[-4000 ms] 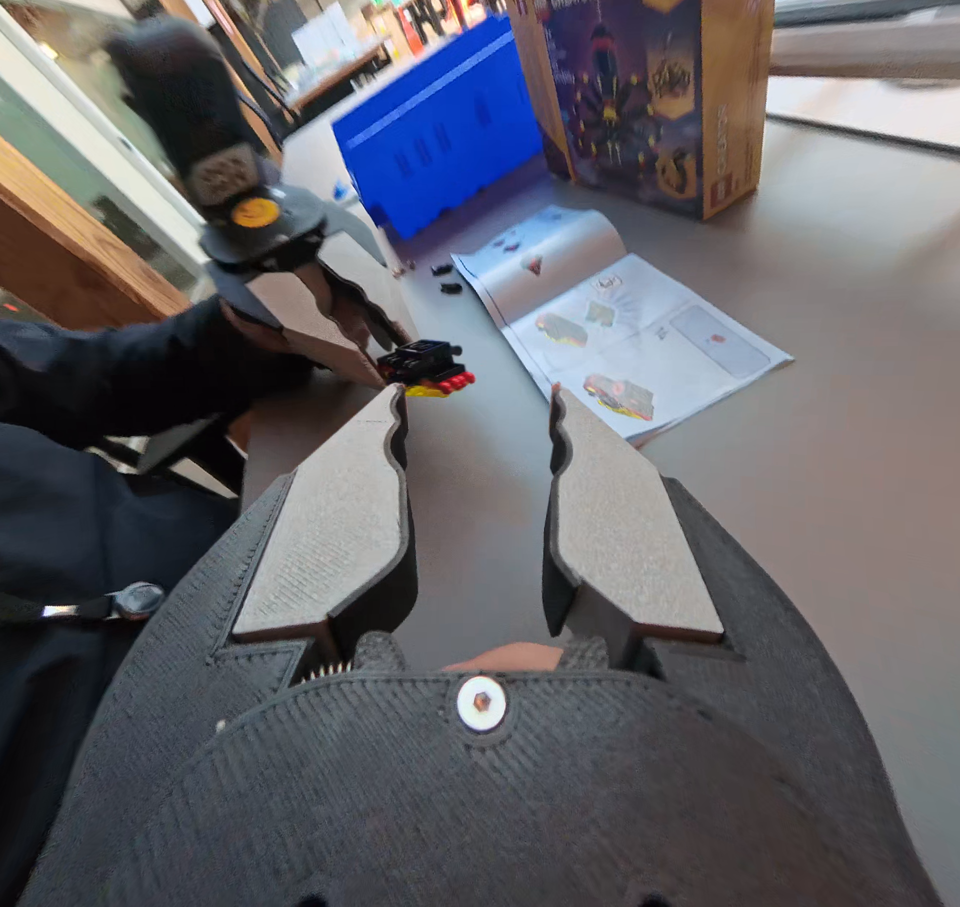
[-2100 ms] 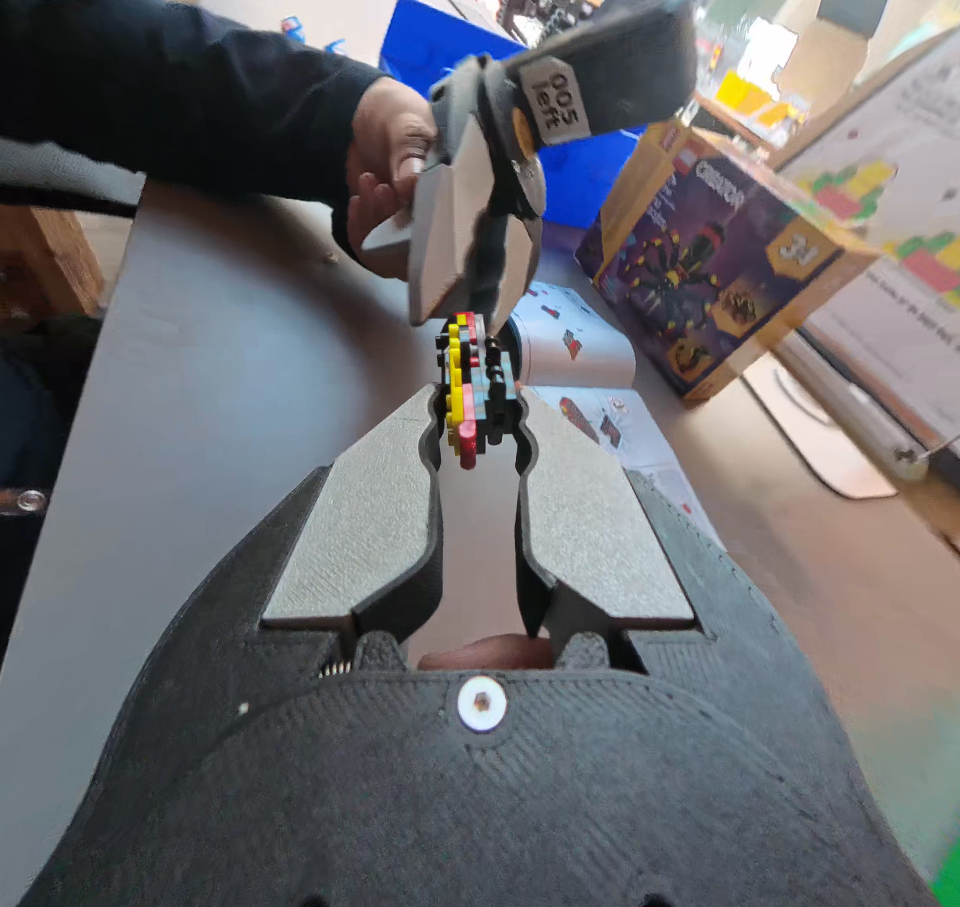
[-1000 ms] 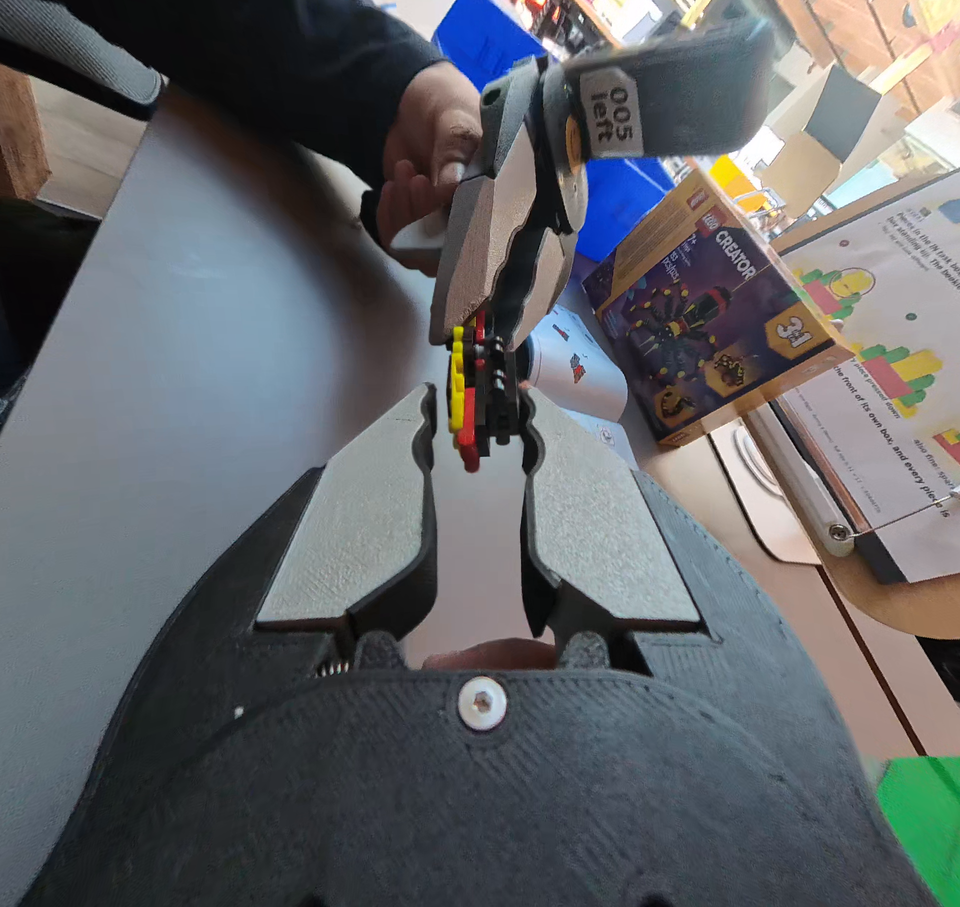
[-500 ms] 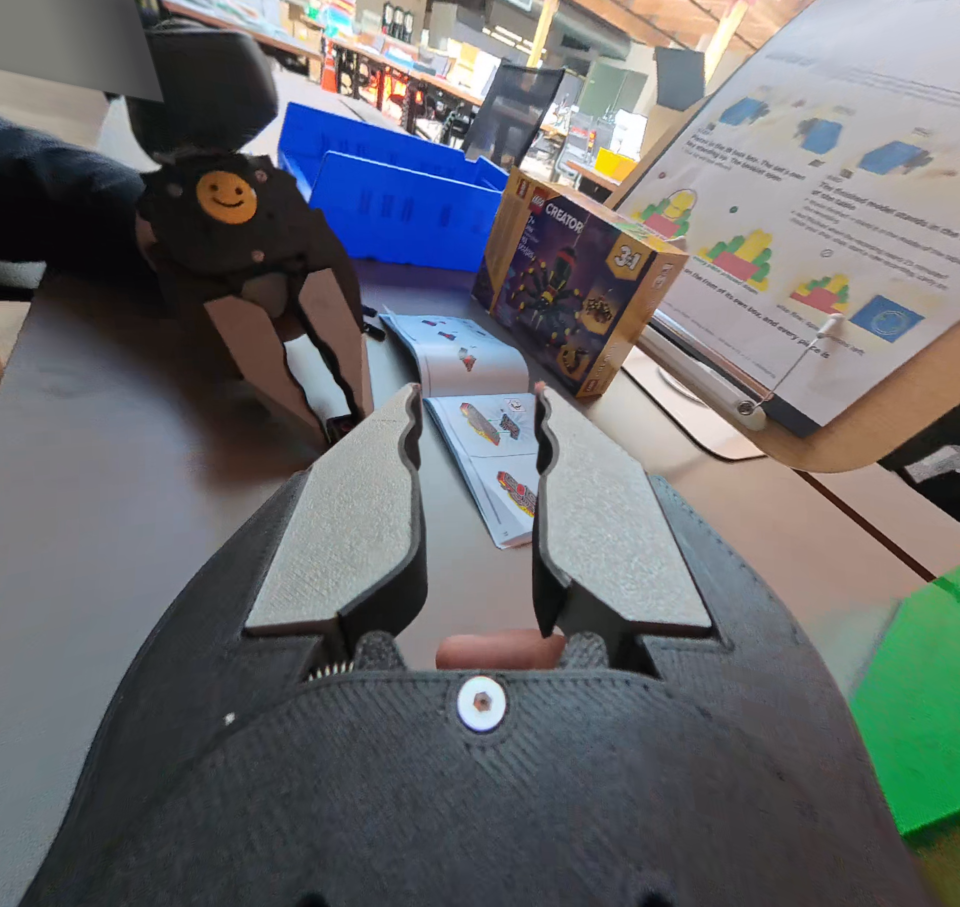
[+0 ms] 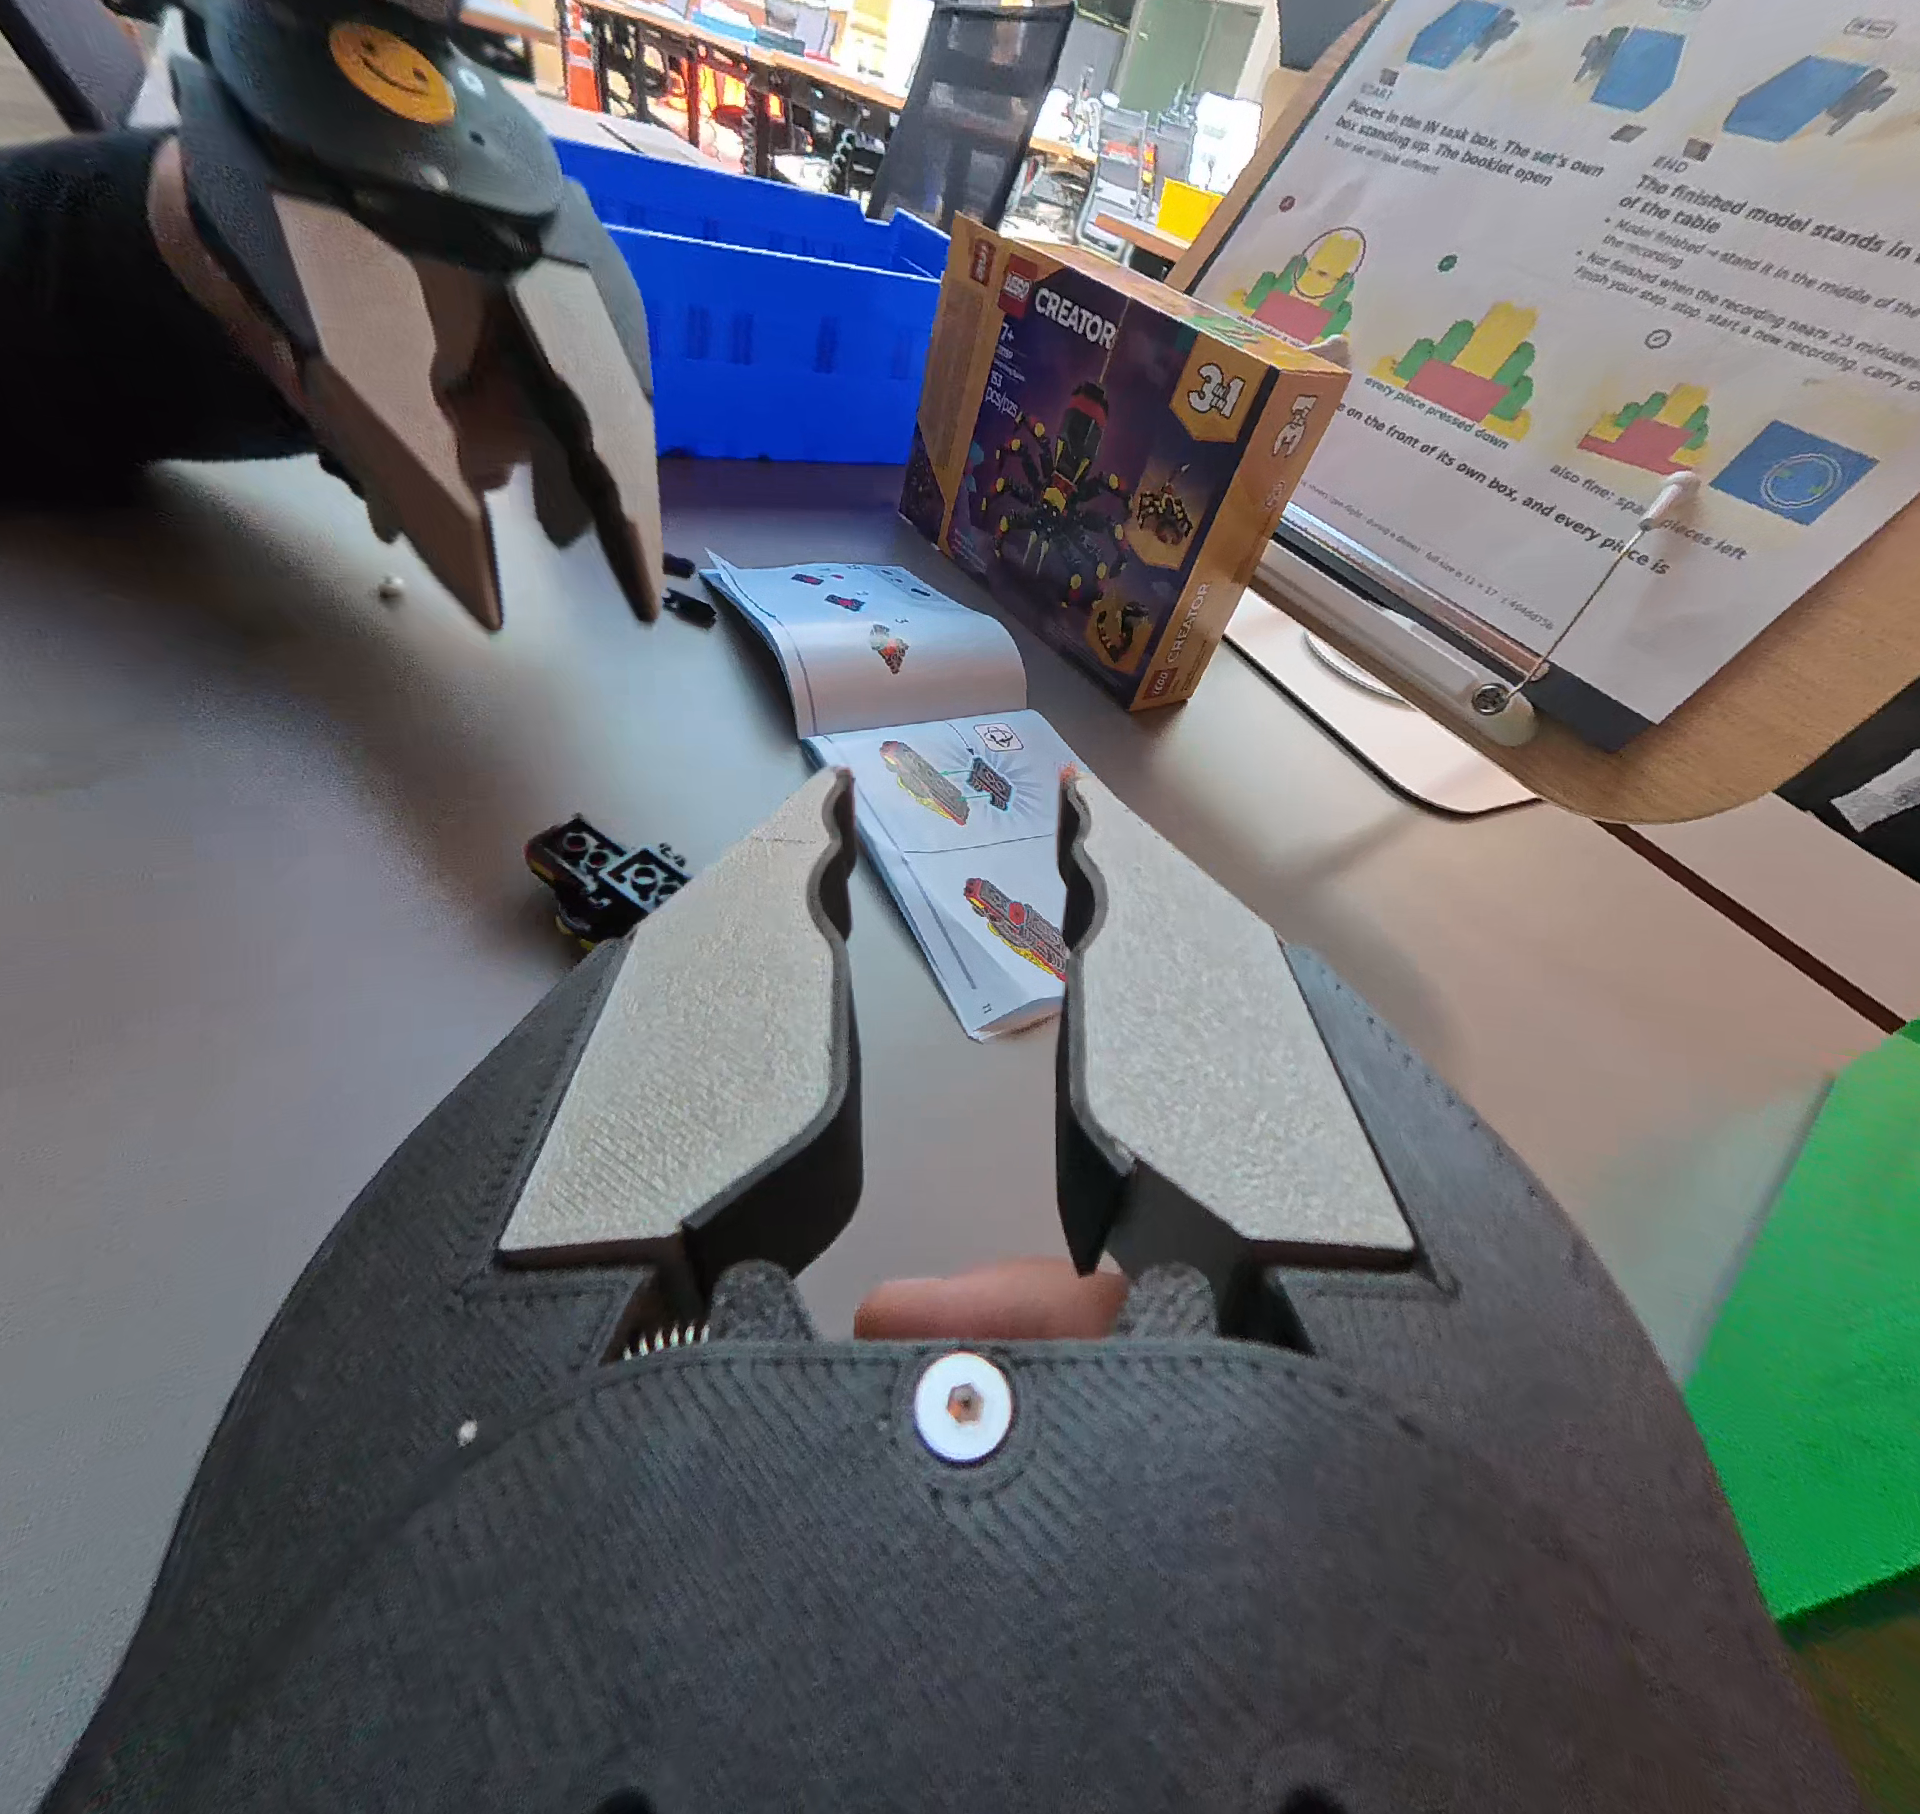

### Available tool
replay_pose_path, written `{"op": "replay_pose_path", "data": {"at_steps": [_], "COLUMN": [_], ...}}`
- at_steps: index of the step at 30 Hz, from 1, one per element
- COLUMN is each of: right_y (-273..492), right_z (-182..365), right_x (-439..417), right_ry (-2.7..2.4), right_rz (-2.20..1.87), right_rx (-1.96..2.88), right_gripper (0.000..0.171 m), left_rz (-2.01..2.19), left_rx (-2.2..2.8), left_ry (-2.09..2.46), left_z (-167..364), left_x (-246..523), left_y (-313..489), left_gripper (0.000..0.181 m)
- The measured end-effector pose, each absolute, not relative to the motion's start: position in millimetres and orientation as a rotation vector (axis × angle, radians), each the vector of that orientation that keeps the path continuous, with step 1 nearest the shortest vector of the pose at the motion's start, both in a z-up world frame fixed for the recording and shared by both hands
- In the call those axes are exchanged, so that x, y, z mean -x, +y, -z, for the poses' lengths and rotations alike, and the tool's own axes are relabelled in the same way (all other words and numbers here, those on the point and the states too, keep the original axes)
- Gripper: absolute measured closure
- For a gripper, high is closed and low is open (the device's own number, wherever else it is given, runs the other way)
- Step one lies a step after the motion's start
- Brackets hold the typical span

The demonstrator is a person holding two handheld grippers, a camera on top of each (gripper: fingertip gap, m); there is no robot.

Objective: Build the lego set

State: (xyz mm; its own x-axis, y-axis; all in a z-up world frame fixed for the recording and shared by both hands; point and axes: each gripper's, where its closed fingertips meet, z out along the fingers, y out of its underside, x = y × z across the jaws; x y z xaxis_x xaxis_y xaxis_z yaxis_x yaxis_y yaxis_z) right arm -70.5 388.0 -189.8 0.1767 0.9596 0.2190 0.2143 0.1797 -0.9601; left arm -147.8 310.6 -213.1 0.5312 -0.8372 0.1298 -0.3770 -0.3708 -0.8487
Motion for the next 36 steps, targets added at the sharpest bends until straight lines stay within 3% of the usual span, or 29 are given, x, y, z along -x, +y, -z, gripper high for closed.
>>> {"op": "replay_pose_path", "data": {"at_steps": [1, 7, 15, 25, 30, 36], "right_y": [391, 428, 446, 467, 472, 467], "right_z": [190, 200, 204, 199, 200, 203], "right_x": [71, 86, 128, 110, 108, 112], "right_ry": [-1.278, -1.216, -1.255, -1.078, -1.048, -1.103], "right_rz": [-0.803, -0.777, -0.765, -0.8, -0.824, -0.839], "right_rx": [1.289, 1.395, 1.392, 1.495, 1.525, 1.513], "right_gripper": [0.137, 0.135, 0.131, 0.131, 0.13, 0.129], "left_rz": [0.698, 0.648, 0.48, 0.35, 0.153, 0.201], "left_rx": [1.948, 1.841, 1.861, 1.939, 1.9, 1.914], "left_ry": [0.916, 0.537, 0.62, 0.704, 0.72, 0.647], "left_z": [204, 166, 182, 213, 211, 200], "left_x": [161, 223, 213, 203, 215, 228], "left_y": [320, 363, 360, 362, 371, 373], "left_gripper": [0.149, 0.148, 0.149, 0.144, 0.142, 0.136]}}
